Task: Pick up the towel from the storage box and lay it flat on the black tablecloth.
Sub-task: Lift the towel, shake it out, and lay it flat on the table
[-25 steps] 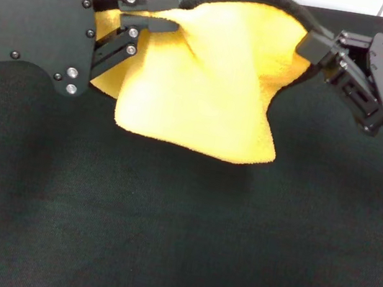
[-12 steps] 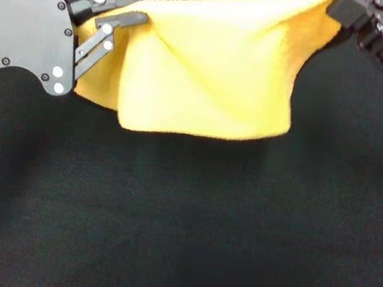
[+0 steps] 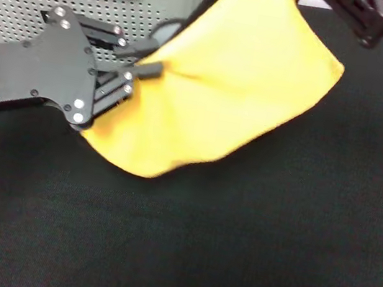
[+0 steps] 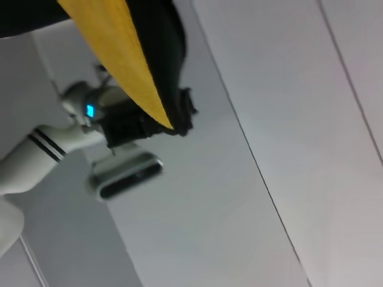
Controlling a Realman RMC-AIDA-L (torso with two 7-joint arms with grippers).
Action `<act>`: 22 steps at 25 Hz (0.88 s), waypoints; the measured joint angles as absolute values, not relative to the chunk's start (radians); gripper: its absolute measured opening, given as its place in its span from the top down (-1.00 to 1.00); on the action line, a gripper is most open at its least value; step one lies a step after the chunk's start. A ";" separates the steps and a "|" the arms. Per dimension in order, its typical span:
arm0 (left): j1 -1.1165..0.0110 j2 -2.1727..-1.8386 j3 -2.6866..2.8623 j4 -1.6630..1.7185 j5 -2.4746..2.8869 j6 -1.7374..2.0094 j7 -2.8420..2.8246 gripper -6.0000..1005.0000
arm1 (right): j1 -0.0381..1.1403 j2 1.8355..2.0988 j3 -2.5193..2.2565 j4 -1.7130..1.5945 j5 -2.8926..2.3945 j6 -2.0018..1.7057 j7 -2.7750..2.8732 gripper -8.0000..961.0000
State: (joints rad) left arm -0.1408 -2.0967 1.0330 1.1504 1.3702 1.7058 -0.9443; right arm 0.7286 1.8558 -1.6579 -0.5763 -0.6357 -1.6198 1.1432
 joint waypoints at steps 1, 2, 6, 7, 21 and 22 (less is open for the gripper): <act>-0.149 -2.096 1.033 1.150 1.387 1.707 -0.977 0.70 | 0.730 1.865 -1.612 -0.614 -0.707 -1.598 1.174 0.98; -0.160 -2.096 1.033 1.149 1.407 1.708 -1.018 0.70 | 0.730 1.874 -1.575 -0.647 -0.774 -1.580 1.199 0.98; -0.192 -2.095 1.063 1.138 1.455 1.714 -1.127 0.70 | 0.734 1.918 -1.456 -0.766 -0.986 -1.541 1.284 0.97; -0.199 -2.094 1.078 1.133 1.459 1.714 -1.145 0.70 | 0.735 1.931 -1.427 -0.795 -1.030 -1.537 1.306 0.97; -0.228 -2.094 0.994 1.060 1.474 1.716 -1.197 0.70 | 0.727 1.937 -1.364 -0.924 -1.169 -1.544 1.381 0.97; -0.226 -2.095 0.974 1.060 1.473 1.717 -1.203 0.70 | 0.718 1.931 -1.360 -0.935 -1.170 -1.545 1.383 0.97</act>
State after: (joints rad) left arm -0.2257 -2.0947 0.9739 1.0604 1.4729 1.7170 -1.2034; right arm 0.7185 1.9311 -1.3597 -0.9354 -1.1696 -1.5451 1.3828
